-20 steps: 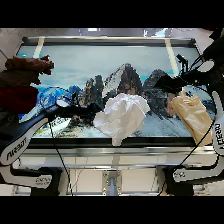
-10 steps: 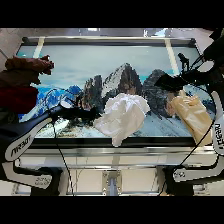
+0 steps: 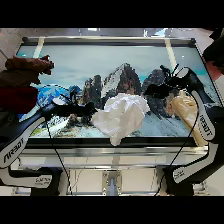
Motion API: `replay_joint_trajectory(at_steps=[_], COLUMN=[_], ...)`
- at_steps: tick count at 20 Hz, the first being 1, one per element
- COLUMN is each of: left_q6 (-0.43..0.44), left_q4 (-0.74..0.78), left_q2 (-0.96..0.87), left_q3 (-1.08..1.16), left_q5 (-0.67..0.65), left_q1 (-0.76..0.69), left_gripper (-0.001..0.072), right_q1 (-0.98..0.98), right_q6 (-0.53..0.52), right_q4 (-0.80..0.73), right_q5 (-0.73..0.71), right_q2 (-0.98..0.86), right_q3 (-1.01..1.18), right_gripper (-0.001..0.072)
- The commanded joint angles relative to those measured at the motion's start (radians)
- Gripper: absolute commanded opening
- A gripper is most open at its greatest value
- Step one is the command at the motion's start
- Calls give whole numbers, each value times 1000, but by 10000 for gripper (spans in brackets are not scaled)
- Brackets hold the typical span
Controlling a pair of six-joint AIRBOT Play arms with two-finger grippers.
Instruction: Fold the shirts.
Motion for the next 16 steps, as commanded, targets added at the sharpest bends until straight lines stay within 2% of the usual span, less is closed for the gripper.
replay_joint_trajectory(at_steps=[1, 3, 4, 6, 8, 10, 12, 16], left_q6=[0, 0, 0, 0, 5, 8, 8, 7], left_q4=[-1, -1, -1, -1, -2, -1, 27, 112], left_q2=[16, 16, 16, 16, 20, 66, 166, 502], left_q3=[1, 1, 1, 1, 2, 2, 14, 52], left_q5=[-18, -18, -18, -18, -18, -31, -97, -229], left_q1=[7, 7, 7, 7, 14, 66, 169, 445], left_gripper=[13, 13, 13, 13, 13, 12, 11, 11], right_q1=[14, 19, 22, 38, 58, 64, 57, 34], right_q6=[14, 12, 8, 5, -24, -45, -44, -43], right_q4=[-4, 5, 9, 21, 52, 72, 26, -127], right_q5=[0, 0, -1, -6, 10, 81, 187, 451], right_q2=[-80, -98, -104, -113, -113, -89, -23, 203], right_q3=[0, 0, 0, 0, 11, 55, 137, 353], right_gripper=[621, 617, 553, 359, 23, 17, 16, 16])
